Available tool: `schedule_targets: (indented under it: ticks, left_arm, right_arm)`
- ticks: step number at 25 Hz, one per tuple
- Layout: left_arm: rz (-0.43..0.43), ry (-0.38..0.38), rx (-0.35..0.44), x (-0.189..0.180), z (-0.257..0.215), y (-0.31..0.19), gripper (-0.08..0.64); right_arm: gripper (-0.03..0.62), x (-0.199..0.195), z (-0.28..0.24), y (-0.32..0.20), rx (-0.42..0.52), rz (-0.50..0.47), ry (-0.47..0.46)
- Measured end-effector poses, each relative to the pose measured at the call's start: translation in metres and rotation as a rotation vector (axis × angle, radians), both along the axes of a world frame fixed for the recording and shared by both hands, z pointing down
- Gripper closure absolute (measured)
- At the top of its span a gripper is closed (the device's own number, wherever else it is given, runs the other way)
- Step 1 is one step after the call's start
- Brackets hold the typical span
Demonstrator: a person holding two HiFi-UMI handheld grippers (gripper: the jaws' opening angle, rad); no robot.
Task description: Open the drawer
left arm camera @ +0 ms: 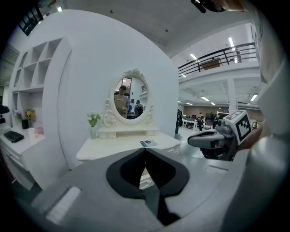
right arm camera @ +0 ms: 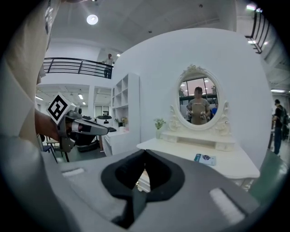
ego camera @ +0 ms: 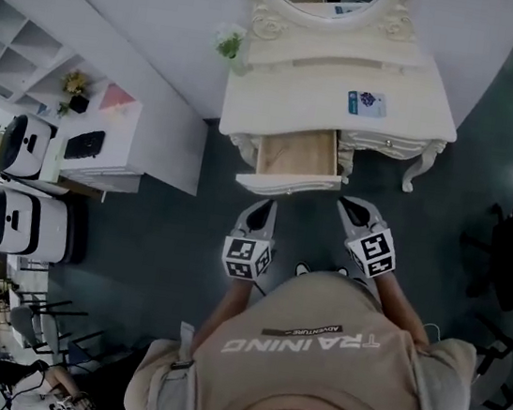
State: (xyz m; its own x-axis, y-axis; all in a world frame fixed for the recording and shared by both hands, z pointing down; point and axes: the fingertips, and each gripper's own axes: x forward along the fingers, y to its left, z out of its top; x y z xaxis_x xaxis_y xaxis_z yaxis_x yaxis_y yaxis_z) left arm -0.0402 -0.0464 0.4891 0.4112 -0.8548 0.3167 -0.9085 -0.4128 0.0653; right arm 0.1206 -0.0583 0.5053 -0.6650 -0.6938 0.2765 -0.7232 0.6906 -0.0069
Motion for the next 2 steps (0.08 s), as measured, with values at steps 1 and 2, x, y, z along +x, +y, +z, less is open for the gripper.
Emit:
schedule_targets:
  ticks: [1, 2]
  left_arm:
    - [-0.003, 0.006, 0.004, 0.0029, -0.0016, -0.0031, 0.552]
    - [-0.006, 0.012, 0.007, 0.0055, -0.0031, -0.0062, 0.552]
  right_arm:
    - [0.589, 0.0017, -0.0015, -0.0033, 0.002, -0.006, 0.002]
    - [0.589, 0.0034, -0.0033, -0.0066, 0.004, -0.011, 0.005]
